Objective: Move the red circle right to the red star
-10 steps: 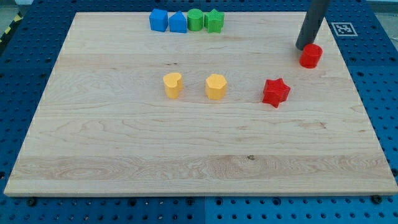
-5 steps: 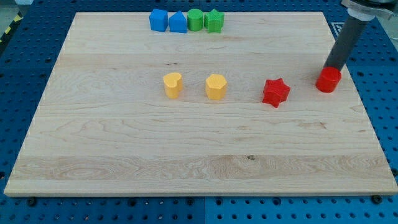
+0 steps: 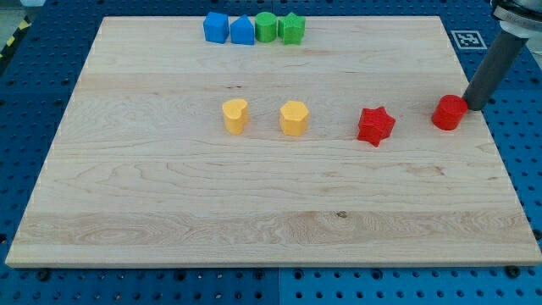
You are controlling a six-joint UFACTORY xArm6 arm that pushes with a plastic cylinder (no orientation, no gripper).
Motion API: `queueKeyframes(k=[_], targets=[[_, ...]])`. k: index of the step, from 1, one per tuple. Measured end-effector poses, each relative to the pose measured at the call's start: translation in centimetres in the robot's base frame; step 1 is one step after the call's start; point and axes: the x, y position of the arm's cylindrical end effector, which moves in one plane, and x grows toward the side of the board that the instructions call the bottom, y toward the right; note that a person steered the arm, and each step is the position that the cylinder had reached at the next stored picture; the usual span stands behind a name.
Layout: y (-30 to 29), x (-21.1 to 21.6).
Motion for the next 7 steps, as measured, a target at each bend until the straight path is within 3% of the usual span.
queueKeyframes(k=[4,7], targets=[[-5.2,2.5],[-4.8,1.2]])
